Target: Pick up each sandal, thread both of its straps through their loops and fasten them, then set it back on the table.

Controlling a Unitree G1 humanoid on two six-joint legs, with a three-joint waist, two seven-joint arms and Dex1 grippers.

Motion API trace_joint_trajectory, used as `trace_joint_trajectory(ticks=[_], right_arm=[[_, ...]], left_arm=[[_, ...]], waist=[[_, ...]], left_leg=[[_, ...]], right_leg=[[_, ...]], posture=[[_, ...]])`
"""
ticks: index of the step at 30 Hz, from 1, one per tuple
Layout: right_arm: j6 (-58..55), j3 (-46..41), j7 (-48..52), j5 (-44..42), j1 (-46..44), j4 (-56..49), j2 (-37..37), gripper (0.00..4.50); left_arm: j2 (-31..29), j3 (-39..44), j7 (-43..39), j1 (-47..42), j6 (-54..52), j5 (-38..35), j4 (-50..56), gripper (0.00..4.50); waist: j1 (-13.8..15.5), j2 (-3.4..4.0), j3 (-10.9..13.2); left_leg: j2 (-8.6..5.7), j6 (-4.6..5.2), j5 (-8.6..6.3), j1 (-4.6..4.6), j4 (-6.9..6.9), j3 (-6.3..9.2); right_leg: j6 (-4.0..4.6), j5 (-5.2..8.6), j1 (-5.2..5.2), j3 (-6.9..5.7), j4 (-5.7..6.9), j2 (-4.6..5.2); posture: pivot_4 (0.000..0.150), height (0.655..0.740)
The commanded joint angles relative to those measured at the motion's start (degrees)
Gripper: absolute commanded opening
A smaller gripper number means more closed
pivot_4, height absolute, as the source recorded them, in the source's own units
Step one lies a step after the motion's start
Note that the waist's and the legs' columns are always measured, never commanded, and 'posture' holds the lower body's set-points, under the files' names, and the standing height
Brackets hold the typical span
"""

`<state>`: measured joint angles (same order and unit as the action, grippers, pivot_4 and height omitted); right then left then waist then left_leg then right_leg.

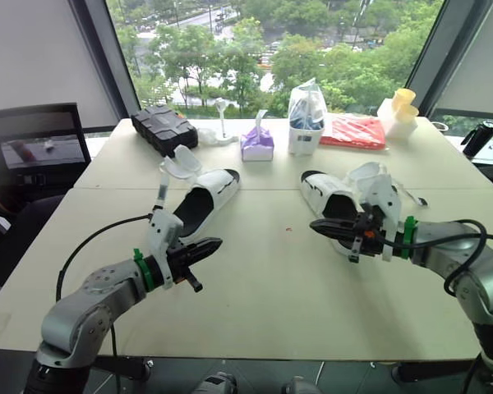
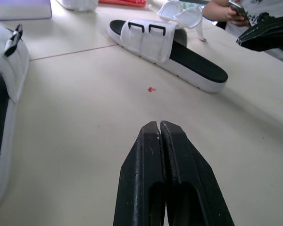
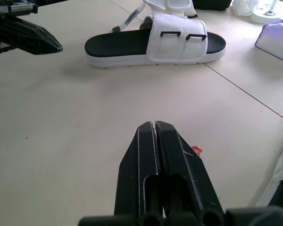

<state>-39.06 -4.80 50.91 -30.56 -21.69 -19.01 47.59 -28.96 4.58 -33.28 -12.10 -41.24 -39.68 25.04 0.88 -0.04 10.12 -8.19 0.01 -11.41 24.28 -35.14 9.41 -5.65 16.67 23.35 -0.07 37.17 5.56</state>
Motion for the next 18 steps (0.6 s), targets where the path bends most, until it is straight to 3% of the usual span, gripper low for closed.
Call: trace_joint_trajectory(ticks=[1,18], right_arm=[[1.5,-0.5,0.6,0.6,-1.3,-0.4,0.7,0.00],[2.5,0.6,1.2,2.0,-1.6,0.4,-0.6,0.00]], left_arm=[[0.1,-0.5,0.1,-1.8,1.6,1.5,-0.4,0.06],[1.6,-2.8,-0.8,-3.7,0.5,2.0,-2.2,0.06]], waist=[[0.0,0.00,0.0],[-0.1,-0.01,0.0]], left_leg=[[0.00,0.00,0.00,0.00,0.00,0.00],[0.00,0.00,0.01,0.01,-0.03,0.00]], right_leg=[[0.00,0.00,0.00,0.00,0.00,0.00],[-0.04,-0.03,0.02,0.00,0.04,-0.01]], posture=[[0.150,0.7400],[0.150,0.7400]])
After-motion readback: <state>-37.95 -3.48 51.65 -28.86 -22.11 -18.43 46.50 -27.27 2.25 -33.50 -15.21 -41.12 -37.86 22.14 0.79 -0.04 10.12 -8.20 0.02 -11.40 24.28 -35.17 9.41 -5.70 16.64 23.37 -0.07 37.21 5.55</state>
